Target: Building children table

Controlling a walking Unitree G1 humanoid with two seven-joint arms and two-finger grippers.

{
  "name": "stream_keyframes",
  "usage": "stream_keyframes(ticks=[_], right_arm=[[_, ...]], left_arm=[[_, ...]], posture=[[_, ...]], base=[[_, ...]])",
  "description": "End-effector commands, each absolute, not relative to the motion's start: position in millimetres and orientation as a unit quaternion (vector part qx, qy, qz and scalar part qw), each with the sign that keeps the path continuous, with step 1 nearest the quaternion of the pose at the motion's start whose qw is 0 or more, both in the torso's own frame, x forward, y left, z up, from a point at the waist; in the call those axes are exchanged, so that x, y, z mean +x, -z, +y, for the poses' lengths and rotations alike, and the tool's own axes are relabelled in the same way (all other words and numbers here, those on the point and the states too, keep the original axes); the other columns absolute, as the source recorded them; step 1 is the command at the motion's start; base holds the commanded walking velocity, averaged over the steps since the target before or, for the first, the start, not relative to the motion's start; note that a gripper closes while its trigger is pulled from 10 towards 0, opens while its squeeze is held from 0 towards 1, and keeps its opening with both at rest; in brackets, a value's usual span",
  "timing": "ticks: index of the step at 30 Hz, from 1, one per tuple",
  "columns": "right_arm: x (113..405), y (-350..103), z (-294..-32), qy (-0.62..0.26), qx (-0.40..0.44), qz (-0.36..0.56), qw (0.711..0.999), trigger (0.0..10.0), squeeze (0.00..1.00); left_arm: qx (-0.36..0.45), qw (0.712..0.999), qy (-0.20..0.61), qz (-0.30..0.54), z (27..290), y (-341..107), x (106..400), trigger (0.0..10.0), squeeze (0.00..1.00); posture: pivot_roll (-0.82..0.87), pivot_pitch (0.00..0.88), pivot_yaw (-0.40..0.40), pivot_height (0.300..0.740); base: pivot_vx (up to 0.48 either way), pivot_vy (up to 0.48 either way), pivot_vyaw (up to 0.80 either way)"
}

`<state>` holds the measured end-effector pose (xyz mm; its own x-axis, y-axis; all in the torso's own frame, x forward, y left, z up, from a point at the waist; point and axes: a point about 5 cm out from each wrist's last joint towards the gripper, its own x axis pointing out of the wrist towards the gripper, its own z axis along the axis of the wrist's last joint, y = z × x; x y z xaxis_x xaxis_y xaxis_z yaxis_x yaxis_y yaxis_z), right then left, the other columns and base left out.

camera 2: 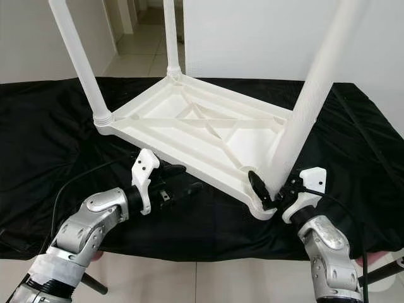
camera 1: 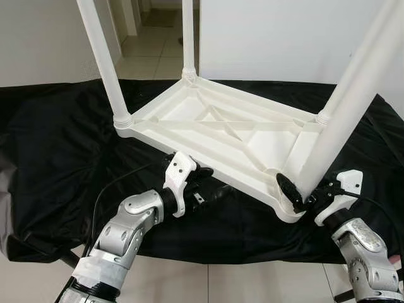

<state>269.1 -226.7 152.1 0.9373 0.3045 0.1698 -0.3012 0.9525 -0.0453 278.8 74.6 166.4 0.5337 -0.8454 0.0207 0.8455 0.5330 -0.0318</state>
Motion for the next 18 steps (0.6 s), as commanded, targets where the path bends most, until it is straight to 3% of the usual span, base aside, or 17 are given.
stream_keyframes(ticks=[1, 10, 18], right_arm=[[269.2, -140.3, -218.6, -0.148, -0.011, -0.068, 0.987, 10.0, 0.0], [277.5, -146.7, -208.9, -0.144, -0.004, -0.078, 0.986, 10.0, 0.0], [285.0, -160.3, -201.0, -0.227, -0.037, -0.103, 0.968, 10.0, 0.0]], left_arm=[[-0.031, 0.887, 0.46, 0.024, 82.4, -160.5, 274.0, 10.0, 0.0], [-0.025, 0.894, 0.447, 0.002, 74.1, -170.3, 268.1, 10.0, 0.0], [0.019, 0.868, 0.497, 0.005, 57.4, -170.7, 249.8, 10.0, 0.0]], posture=[[-0.03, 0.042, 0.031, 0.74], [-0.01, 0.038, 0.022, 0.74], [-0.02, 0.057, 0.005, 0.74]], base=[[0.0, 0.0, 0.0], [0.0, 0.0, 0.0], [0.0, 0.0, 0.0]])
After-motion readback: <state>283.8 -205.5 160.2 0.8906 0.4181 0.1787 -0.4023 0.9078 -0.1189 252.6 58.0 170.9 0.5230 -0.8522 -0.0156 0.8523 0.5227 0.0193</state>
